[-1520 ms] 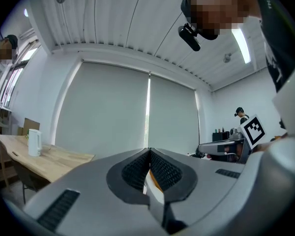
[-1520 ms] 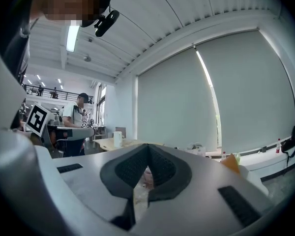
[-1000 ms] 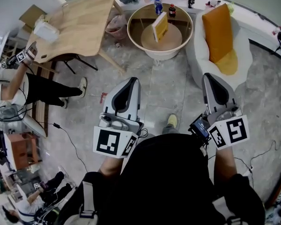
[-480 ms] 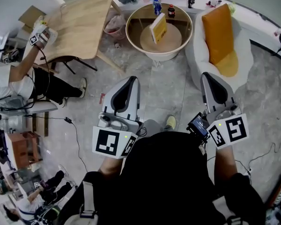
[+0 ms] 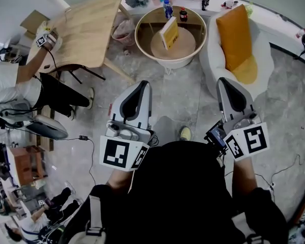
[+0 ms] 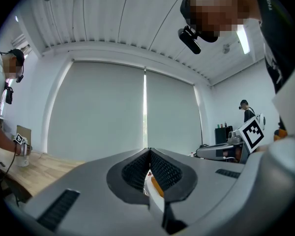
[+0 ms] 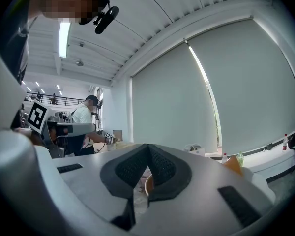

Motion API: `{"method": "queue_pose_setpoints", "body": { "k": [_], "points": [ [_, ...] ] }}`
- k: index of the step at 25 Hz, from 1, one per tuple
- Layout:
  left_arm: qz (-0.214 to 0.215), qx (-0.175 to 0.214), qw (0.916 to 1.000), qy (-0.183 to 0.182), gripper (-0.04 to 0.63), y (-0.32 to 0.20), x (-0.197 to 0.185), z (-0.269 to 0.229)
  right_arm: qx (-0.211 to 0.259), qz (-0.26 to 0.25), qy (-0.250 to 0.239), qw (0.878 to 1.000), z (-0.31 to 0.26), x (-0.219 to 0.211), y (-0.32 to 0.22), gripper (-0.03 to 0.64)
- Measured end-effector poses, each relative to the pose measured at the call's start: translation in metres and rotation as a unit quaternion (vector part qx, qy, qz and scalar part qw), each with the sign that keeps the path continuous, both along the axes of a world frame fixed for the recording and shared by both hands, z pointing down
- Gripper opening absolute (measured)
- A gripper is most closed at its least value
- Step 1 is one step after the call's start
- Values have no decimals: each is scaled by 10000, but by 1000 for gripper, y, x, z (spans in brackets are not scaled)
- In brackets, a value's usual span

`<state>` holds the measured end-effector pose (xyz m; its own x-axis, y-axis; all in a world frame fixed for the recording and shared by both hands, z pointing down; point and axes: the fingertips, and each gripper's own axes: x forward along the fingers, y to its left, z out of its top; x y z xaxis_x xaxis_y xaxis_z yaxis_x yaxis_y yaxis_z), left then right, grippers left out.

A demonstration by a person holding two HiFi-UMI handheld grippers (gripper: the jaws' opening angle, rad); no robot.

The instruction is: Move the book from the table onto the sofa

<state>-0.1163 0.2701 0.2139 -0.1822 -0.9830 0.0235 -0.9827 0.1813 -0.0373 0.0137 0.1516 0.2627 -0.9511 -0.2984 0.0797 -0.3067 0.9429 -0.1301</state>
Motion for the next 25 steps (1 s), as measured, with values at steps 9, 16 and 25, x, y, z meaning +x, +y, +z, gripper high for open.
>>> {"method": "queue_pose_setpoints", "body": {
  "k": [9, 16, 25],
  "points": [
    [119, 67, 9999, -48, 11, -9, 6, -2, 54, 19, -112, 9999, -3, -2, -4, 10],
    [84, 61, 9999, -9, 11, -15, -16, 1, 64, -46, -111, 9999, -3, -26, -12, 11],
    [64, 36, 9999, 142, 11, -43, -73, 15, 186, -62, -5, 9998, -1, -82, -41, 11]
  ]
}}
